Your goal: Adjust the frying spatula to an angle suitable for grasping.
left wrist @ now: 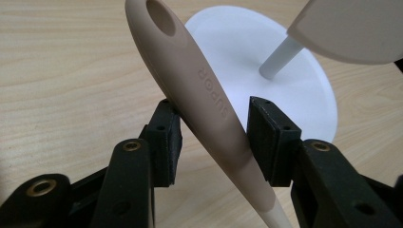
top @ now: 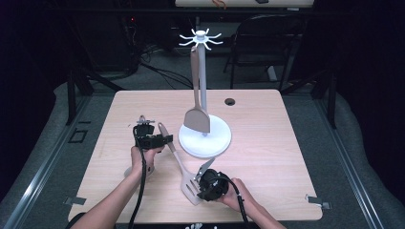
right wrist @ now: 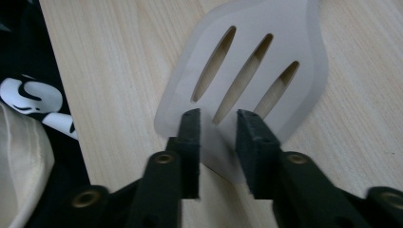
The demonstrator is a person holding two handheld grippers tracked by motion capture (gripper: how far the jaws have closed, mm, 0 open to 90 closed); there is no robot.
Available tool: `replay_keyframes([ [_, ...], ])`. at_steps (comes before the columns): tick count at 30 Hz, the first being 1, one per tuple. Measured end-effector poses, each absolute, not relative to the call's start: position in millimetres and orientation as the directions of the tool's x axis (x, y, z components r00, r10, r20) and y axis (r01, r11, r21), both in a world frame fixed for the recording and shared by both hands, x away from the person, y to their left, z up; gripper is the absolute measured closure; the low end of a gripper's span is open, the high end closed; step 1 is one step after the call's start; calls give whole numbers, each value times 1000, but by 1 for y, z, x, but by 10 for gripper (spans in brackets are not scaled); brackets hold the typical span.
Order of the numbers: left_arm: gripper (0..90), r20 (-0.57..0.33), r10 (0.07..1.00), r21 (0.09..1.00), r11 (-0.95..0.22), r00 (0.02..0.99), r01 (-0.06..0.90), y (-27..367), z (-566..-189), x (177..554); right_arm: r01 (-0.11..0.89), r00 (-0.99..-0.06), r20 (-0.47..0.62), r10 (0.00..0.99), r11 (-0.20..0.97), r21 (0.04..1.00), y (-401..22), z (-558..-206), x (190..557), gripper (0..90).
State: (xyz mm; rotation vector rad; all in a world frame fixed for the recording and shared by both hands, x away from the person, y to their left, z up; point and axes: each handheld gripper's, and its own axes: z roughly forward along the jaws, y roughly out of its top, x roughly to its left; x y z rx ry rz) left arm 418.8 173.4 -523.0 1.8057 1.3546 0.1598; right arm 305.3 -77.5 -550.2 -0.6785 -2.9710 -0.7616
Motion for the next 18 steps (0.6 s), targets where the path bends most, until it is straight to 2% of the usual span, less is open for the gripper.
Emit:
replay_keyframes([
  [2,579,-368,833,707,-37,413,706,172,-518,413,460,-884,170,435,745,483,-81,-547,310,647],
  [5,588,-367,829,720,-35,422,693,172,-516,410,506,-857,207,472,694,513,-84,-543,315,597],
  [14,607,-355,818,765,-25,453,644,172,-504,394,538,-824,175,539,646,542,-69,-535,322,459],
  [18,611,-346,815,778,-27,465,628,170,-500,390,567,-804,183,566,636,524,-66,-541,326,384],
])
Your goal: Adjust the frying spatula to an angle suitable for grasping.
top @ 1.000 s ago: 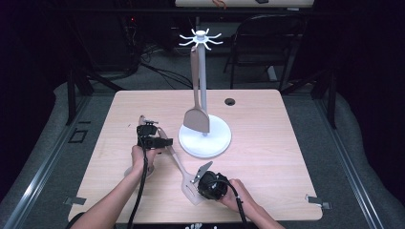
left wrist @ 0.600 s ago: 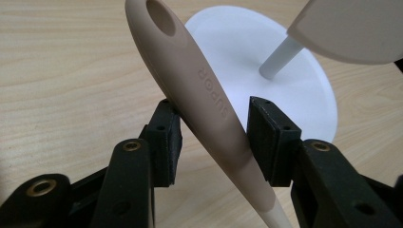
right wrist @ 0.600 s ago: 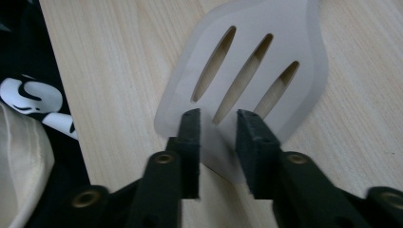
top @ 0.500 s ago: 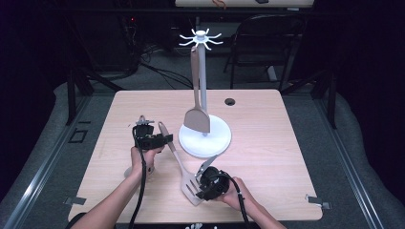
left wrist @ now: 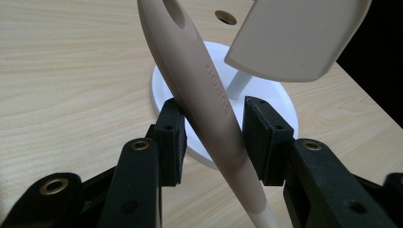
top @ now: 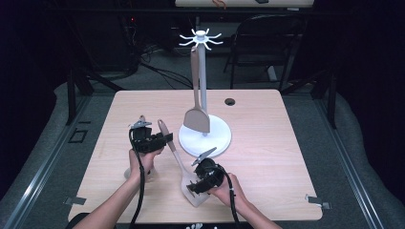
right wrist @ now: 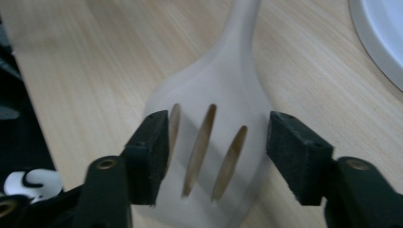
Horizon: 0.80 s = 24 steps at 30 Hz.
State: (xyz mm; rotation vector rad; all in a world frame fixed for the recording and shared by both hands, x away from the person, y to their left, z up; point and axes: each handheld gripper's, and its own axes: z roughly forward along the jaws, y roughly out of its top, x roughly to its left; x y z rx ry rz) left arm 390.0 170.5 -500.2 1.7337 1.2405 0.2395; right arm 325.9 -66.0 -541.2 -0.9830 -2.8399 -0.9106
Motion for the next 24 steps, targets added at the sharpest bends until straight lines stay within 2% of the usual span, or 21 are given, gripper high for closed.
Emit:
replay_keyframes([
  [6,619,-336,805,796,-35,489,605,170,-494,382,589,-787,247,565,571,572,-68,-540,337,345],
  [13,623,-301,809,823,-47,504,566,167,-489,376,555,-785,177,593,547,626,-57,-531,336,412],
  [15,625,-299,809,829,-44,507,558,166,-488,374,551,-785,180,593,535,640,-51,-528,338,481],
  [16,625,-296,808,832,-44,509,554,165,-488,373,551,-785,180,593,535,640,-51,-528,338,481],
  [17,627,-296,804,835,-45,516,549,165,-486,372,557,-780,187,597,526,643,-48,-527,342,532],
  [19,629,-297,802,837,-43,518,545,164,-485,370,555,-783,188,593,528,643,-47,-528,343,548],
  [20,629,-302,788,840,-46,536,541,164,-482,368,551,-787,181,590,540,636,-45,-530,344,656],
  [24,634,-306,779,844,-44,547,535,164,-479,364,539,-796,185,577,533,652,-48,-530,344,707],
])
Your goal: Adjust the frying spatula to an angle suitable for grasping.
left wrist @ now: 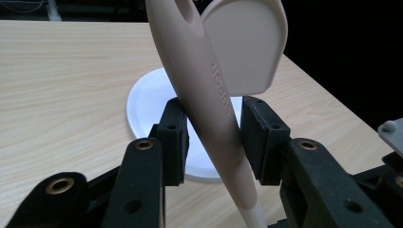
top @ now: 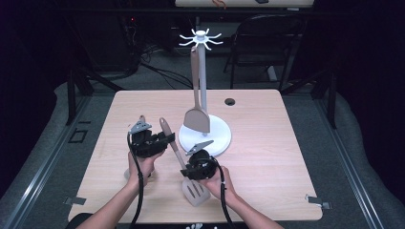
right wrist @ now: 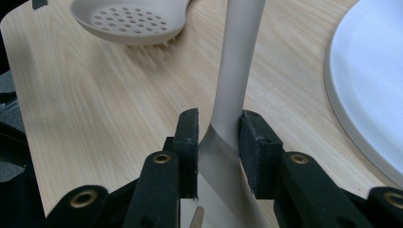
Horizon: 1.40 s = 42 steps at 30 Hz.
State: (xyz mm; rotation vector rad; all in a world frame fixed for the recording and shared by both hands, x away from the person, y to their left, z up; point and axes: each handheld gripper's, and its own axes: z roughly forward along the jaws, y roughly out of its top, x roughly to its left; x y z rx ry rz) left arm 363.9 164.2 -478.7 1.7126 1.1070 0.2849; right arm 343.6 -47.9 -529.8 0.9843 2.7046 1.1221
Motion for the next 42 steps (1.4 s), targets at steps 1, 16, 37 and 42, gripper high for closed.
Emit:
replay_keyframes([
  [1,636,-306,779,844,-44,547,535,164,-479,364,539,-796,185,577,533,652,-48,-530,344,707],
  [16,634,-357,710,823,-69,607,564,154,-494,354,557,-778,216,590,489,671,-57,-528,345,730],
  [37,710,-356,680,820,-102,641,564,136,-510,353,536,-769,187,611,459,709,-62,-526,343,744],
  [42,717,-370,669,812,-103,644,574,136,-512,354,539,-775,188,604,475,695,-62,-526,344,741],
])
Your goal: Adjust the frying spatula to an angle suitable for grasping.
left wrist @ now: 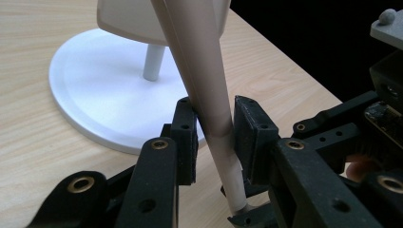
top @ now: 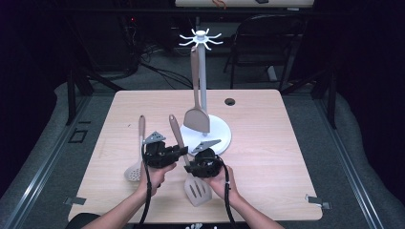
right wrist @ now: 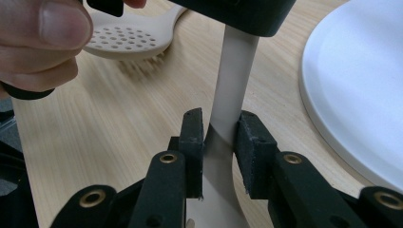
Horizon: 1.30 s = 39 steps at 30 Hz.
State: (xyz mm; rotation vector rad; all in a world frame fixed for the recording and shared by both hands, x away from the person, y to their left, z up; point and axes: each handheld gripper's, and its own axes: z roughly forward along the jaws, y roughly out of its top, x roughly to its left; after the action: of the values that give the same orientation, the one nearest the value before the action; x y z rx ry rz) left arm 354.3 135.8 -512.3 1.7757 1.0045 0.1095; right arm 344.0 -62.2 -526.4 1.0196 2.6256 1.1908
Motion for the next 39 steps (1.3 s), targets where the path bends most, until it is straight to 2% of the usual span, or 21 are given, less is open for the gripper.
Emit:
replay_keyframes([
  [4,723,-369,659,821,-101,656,563,133,-510,352,534,-782,190,594,479,697,-65,-524,343,722],
  [5,724,-364,658,821,-107,659,561,132,-509,352,534,-776,184,603,472,702,-68,-521,342,671],
  [15,752,-447,602,801,-60,662,595,136,-507,354,585,-770,230,595,513,629,-92,-508,339,497],
  [16,763,-467,579,801,-43,668,597,137,-506,353,587,-767,226,600,514,625,-100,-504,336,412],
  [26,774,-496,547,801,-12,675,598,139,-498,350,628,-717,202,667,493,602,-139,-494,340,337],
  [32,775,-501,525,813,14,688,582,143,-490,349,626,-697,144,702,498,601,-158,-497,338,253],
  [34,775,-498,518,820,19,695,573,145,-488,348,630,-680,114,725,497,596,-170,-498,335,191],
  [39,775,-464,520,841,5,717,540,145,-480,347,637,-637,48,769,491,595,-193,-502,336,143],
])
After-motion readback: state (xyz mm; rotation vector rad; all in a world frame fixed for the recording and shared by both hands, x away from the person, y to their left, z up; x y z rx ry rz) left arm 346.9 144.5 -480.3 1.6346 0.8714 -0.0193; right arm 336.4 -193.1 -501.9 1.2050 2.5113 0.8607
